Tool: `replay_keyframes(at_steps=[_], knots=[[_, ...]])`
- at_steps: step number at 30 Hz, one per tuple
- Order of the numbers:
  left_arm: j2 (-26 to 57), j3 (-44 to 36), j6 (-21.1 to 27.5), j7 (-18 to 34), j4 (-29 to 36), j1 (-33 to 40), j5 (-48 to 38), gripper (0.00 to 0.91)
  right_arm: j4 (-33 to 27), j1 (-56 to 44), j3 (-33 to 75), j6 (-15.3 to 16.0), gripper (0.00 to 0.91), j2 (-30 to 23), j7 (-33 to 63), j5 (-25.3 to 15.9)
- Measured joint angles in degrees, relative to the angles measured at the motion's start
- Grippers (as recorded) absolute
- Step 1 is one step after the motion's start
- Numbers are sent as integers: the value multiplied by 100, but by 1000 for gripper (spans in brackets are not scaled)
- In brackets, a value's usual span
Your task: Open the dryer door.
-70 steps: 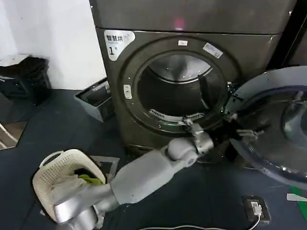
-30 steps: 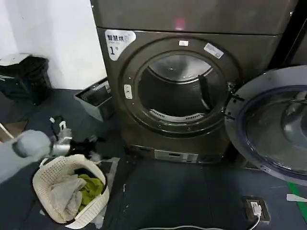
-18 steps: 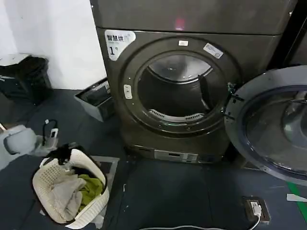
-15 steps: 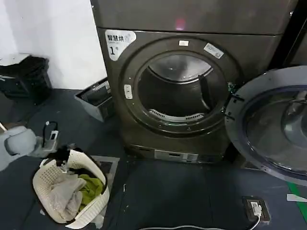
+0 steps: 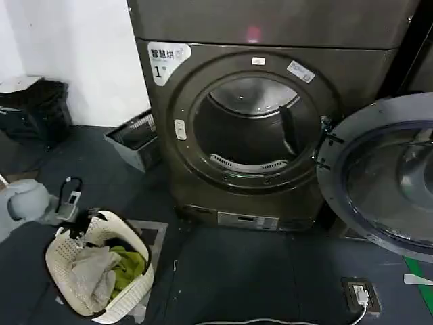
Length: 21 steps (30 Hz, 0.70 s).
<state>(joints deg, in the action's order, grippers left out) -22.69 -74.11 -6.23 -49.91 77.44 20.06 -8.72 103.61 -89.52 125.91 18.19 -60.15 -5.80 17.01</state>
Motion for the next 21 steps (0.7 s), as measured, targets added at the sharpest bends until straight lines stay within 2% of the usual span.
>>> replay_keyframes(at_steps=[7, 21], knots=[[-14, 96, -257, -439, -75, 48, 266, 907, 67, -31, -4, 16, 907, -35, 9, -6], [85, 138, -622, -522, -163, 44, 623, 907, 249, -85, 41, 69, 907, -111, 38, -29]])
